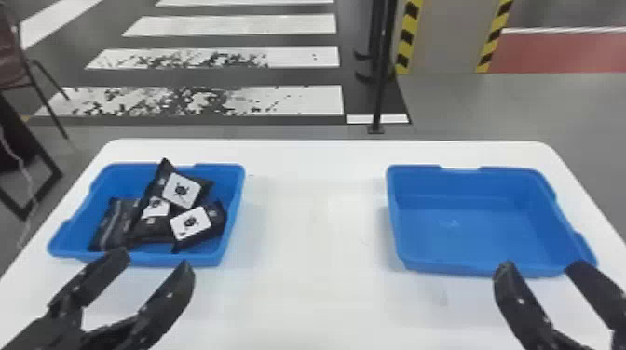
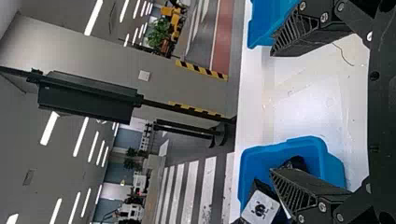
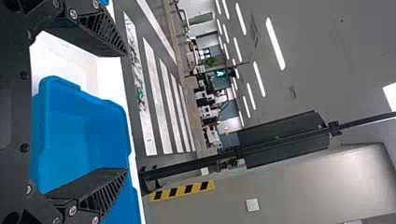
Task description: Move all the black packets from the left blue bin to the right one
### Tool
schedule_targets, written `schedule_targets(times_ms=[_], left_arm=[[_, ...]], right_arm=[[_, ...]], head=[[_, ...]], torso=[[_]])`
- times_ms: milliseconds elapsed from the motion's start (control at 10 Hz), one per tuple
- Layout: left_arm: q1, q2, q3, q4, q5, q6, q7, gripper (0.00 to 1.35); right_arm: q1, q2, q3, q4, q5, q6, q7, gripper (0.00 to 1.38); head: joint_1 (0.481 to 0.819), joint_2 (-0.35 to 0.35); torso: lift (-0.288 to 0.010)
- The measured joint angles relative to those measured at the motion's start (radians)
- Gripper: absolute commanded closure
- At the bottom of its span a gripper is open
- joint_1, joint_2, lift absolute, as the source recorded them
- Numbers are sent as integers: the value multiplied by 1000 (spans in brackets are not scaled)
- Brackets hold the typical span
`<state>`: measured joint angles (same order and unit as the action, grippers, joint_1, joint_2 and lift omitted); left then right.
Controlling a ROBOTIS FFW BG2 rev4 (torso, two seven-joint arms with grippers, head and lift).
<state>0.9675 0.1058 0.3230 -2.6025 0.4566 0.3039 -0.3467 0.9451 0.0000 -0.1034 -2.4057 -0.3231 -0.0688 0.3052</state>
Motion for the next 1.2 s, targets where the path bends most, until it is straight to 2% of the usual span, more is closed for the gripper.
schedule_targets(times_ms=[300, 700, 1000, 1200], left_arm=[[-7, 2, 1, 0, -5, 18, 0, 213], [-123, 15, 58, 6, -78, 171, 0, 243], [-299, 73, 84, 83, -123, 402, -10, 240], [-439, 108, 80, 183, -132, 476, -30, 240]], right_arm=[[1, 0, 0, 1, -2, 0, 0, 154], [0, 0, 2, 8, -4, 7, 2, 154], [-5, 0, 7, 12, -6, 17, 2, 154], [-8, 0, 11, 15, -8, 22, 2, 154]], head=[[695, 46], [695, 93], [695, 137], [695, 161]], torso=[[-185], [-185], [-185], [-185]])
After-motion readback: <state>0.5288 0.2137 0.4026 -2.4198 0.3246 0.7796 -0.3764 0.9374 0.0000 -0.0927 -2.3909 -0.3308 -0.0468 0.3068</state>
